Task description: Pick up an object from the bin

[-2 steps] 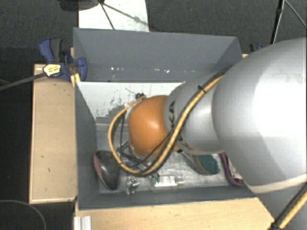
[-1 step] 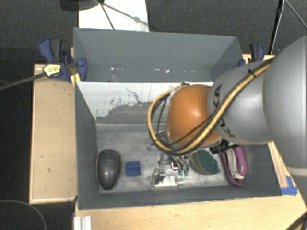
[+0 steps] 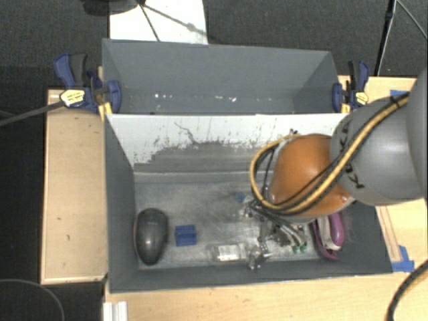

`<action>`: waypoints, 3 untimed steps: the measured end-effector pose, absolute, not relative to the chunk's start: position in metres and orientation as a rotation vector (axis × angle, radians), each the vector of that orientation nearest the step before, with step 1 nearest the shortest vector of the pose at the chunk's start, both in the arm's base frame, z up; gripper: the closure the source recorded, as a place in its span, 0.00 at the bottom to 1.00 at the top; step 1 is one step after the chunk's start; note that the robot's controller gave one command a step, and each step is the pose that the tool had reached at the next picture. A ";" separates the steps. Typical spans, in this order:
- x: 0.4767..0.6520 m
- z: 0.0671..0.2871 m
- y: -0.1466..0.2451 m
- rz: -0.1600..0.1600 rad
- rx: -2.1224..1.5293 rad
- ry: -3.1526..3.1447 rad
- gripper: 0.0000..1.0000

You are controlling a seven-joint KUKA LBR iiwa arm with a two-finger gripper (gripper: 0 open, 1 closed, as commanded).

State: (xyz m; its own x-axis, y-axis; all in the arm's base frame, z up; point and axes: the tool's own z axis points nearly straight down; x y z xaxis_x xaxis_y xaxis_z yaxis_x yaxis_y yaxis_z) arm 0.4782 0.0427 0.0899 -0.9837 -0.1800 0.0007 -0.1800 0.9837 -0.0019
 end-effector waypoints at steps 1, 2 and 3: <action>0.484 0.074 0.068 0.002 0.362 -3.136 0.00; 0.485 0.075 0.069 -0.003 0.352 -3.142 1.00; 0.486 0.254 0.081 0.000 0.698 -3.074 1.00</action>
Offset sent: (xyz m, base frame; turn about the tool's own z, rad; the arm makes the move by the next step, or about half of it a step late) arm 0.0010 0.0252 -0.0199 -0.0504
